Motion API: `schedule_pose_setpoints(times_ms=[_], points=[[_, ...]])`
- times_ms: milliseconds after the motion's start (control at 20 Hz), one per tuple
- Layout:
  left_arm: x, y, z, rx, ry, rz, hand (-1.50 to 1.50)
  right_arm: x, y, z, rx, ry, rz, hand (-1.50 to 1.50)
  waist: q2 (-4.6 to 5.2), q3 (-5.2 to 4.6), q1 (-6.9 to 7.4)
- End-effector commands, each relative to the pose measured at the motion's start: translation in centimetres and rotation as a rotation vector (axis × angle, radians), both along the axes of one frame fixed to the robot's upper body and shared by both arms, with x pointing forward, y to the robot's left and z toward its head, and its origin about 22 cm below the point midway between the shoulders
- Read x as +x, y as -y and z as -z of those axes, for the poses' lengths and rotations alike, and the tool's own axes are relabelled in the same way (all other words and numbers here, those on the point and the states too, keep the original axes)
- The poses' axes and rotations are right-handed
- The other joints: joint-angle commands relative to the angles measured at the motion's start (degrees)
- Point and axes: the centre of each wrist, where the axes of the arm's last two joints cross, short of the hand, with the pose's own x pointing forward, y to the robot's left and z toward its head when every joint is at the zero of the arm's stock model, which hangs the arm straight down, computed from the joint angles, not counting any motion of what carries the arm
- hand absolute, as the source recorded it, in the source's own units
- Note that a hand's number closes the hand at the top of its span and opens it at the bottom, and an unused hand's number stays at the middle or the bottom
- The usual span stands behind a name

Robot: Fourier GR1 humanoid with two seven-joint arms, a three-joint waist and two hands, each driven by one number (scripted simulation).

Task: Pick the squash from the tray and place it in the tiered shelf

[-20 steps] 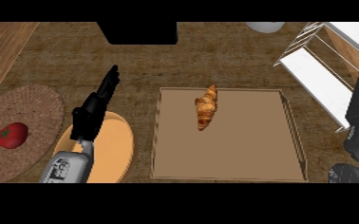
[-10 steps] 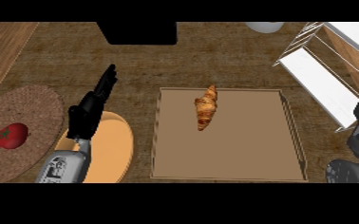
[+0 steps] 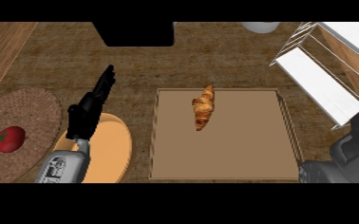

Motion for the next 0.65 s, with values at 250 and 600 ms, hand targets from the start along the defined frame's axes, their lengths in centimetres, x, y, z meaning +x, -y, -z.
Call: schedule_pose_setpoints(times_ms=[250,600], points=[[0.0,-0.1,0.0,0.002,0.004,0.000,0.00,-10.1,-3.0,-0.5,0.252,0.003,0.023,-1.50,-0.59,-0.06,-0.40],[-1.0,-0.4,0.9,0.011,-0.018,0.001,0.00,-17.7,-5.0,1.5,0.282,-0.068,-0.037,-1.50,-0.77,-0.11,-0.28]])
